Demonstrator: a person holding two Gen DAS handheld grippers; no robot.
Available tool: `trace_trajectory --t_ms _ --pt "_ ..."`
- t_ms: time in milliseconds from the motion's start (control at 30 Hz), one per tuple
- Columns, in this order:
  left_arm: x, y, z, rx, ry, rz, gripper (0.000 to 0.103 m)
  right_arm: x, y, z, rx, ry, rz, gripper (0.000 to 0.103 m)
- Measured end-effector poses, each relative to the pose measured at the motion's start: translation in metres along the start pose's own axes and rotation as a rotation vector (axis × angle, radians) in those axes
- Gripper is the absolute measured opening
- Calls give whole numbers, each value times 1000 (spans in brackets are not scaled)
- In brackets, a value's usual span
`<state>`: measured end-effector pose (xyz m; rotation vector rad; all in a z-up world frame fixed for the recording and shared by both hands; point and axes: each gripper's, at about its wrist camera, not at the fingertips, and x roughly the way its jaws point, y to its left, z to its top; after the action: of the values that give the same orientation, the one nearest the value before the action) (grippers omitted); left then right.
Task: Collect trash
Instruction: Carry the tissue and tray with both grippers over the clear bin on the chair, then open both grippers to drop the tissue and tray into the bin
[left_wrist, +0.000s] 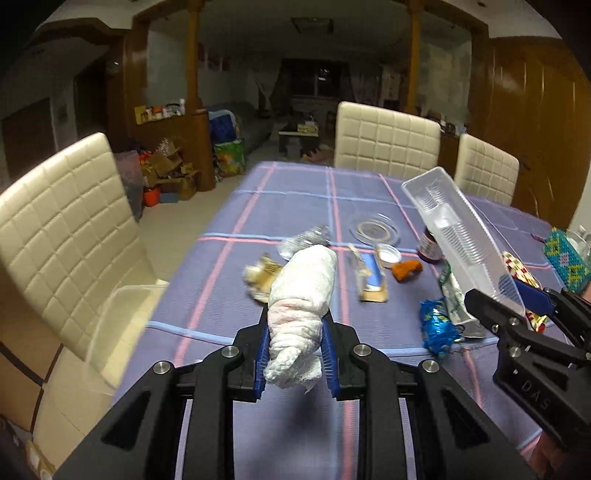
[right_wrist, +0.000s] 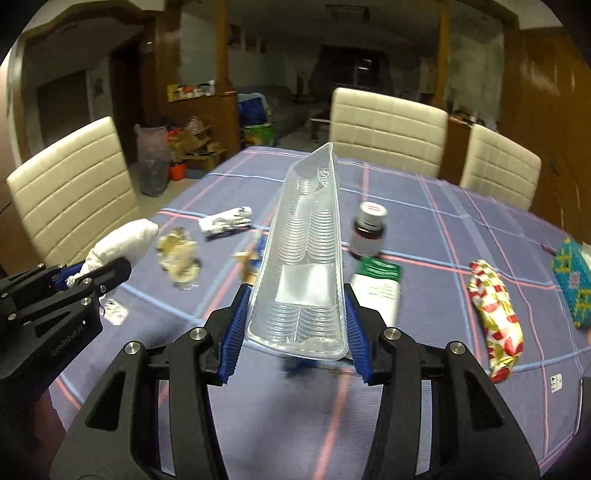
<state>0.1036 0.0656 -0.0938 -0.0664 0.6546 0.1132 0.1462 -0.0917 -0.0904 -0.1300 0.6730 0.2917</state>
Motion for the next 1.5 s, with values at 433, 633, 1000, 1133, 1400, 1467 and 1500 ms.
trace_trajectory --t_ms 433,633,1000,1133,1400,1467,1500 --pt "-14 95 -3 -108 -32 142 24 12 98 14 -126 7 137 50" --pt "-7 140 -5 -161 -19 213 24 30 138 24 -196 23 193 50" --pt "21 202 -11 -219 40 298 24 76 206 35 -306 71 310 51" --pt "33 221 -14 -230 63 315 24 89 231 41 -340 77 350 51" --pt "64 255 -17 -248 120 328 37 114 270 48 -415 89 395 68" --pt "70 259 -19 -256 124 334 63 117 275 48 -434 78 361 79" --pt "71 260 -20 -260 117 335 69 118 275 48 -435 71 354 79"
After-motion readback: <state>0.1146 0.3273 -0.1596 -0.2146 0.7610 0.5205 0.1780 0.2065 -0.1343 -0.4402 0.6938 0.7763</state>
